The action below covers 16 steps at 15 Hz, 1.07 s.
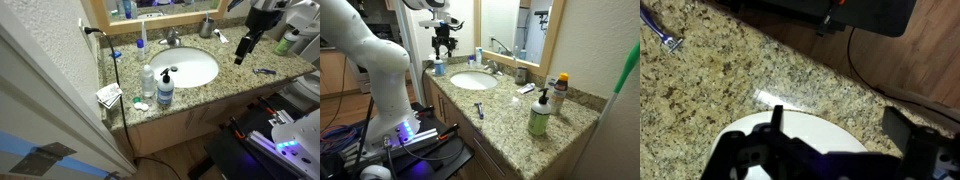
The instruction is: Pick up the toothbrush from the silver cup and put it on the countertop
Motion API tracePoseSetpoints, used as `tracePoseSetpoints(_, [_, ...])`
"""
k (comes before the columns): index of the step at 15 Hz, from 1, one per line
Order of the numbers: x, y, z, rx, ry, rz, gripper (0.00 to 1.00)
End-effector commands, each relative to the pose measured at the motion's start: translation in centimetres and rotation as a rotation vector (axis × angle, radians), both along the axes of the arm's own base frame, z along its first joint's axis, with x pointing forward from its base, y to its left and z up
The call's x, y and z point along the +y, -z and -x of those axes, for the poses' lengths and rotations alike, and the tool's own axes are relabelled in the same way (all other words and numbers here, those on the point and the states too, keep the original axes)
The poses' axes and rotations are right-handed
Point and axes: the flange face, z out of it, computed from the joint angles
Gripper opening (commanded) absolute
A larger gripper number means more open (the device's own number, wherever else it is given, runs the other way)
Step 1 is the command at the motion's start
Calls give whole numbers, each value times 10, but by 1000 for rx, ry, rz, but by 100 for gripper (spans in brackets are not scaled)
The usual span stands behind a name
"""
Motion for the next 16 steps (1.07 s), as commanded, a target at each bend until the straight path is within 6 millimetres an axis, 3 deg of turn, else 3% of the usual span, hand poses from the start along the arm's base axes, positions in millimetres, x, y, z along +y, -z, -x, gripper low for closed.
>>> tracePoseSetpoints(1, [0,0,0,1,0,0,100])
tracePoseSetpoints(6, [-1,-1,-1,-29,-11,34,100])
tracePoseSetpoints(9, [7,0,1,-19,198,21,100])
tracePoseSetpoints(10, [-40,-42,-19,-20,260,4,100])
tracePoseSetpoints(13, [-89,-84,-29,-31,425,-34,100])
tracePoseSetpoints(14, [-59,-57,-23,-38,340,-18,100])
tracePoseSetpoints(16, [-89,-83,-28,-49,413,-44,100])
